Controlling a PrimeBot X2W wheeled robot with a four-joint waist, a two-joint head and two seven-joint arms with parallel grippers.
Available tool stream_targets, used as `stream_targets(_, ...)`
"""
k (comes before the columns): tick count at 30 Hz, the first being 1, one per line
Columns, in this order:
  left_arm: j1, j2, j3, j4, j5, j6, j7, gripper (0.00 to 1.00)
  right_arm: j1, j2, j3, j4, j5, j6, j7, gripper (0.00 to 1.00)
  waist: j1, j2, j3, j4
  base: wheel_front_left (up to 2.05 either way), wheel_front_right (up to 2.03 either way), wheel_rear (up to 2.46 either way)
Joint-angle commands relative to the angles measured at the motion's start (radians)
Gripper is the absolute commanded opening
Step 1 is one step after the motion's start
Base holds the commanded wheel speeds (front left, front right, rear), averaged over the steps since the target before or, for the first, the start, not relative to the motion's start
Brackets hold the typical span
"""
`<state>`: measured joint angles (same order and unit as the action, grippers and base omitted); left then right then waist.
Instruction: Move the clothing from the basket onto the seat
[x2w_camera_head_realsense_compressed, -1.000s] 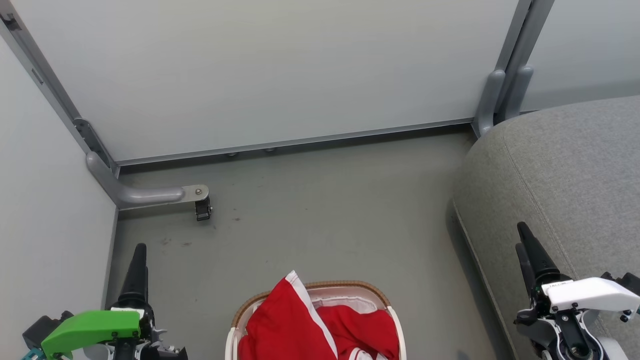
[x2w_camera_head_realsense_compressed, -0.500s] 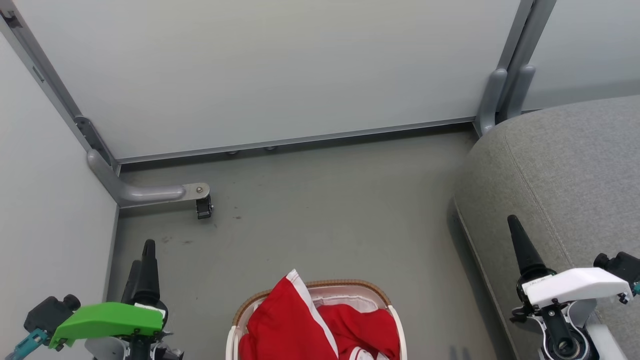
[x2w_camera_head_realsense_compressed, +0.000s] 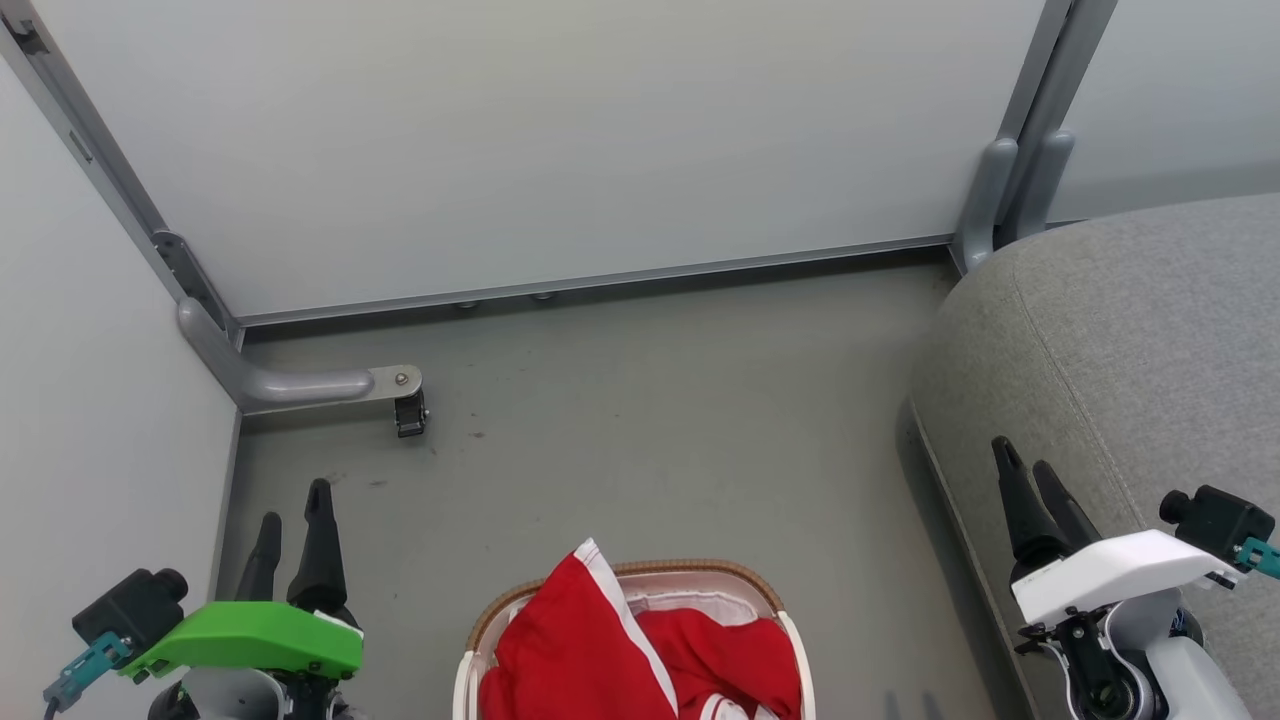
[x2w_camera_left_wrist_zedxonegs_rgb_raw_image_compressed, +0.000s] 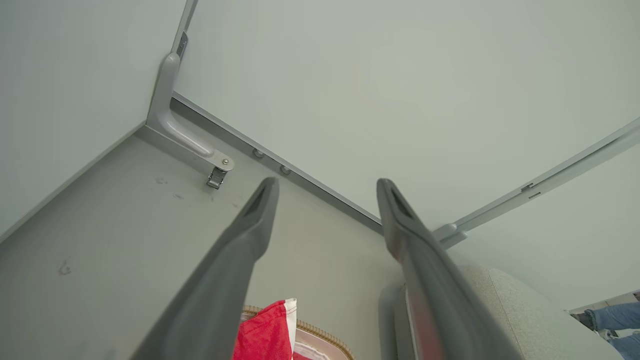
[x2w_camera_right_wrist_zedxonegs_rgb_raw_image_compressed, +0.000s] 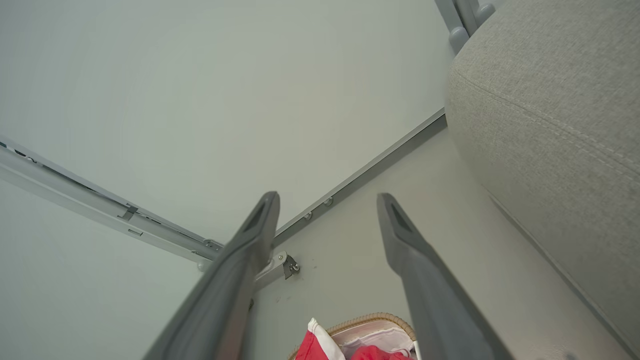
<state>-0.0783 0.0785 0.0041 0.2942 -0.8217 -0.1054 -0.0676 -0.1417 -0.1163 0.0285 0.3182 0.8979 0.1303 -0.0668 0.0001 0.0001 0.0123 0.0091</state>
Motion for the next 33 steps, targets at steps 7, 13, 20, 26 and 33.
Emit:
stream_targets(7, -0.018, 0.023, -0.032, 0.003, 0.123, 0.017, -0.030, 1.00, -0.040, -0.012, 0.010, 0.014, -0.133, 0.000, -0.031, 1.00, -0.0001, -0.0001, -0.003, 0.003, 0.00, 0.00, 0.00)
stream_targets(13, -0.018, 0.021, -0.048, 0.012, 0.190, 0.029, -0.048, 1.00, -0.048, -0.016, 0.025, 0.023, -0.204, 0.000, -0.049, 1.00, -0.0001, -0.0001, -0.002, 0.002, 0.00, 0.00, 0.00)
stream_targets(20, -0.011, 0.020, -0.063, 0.015, 0.271, 0.044, -0.069, 1.00, -0.043, -0.009, 0.030, 0.016, -0.302, 0.000, -0.069, 1.00, -0.0001, -0.0001, 0.000, 0.001, 0.00, 0.00, 0.00)
stream_targets(26, -0.002, 0.017, -0.074, 0.015, 0.335, 0.056, -0.084, 1.00, -0.031, -0.006, 0.026, 0.016, -0.373, 0.000, -0.085, 1.00, -0.0001, -0.0001, 0.002, 0.002, 0.00, 0.00, 0.00)
stream_targets(33, 0.003, 0.014, -0.080, 0.013, 0.400, 0.062, -0.102, 1.00, -0.029, -0.009, 0.040, 0.018, -0.453, 0.000, -0.102, 1.00, -0.0001, -0.0001, 0.003, 0.000, 0.00, 0.00, 0.00)
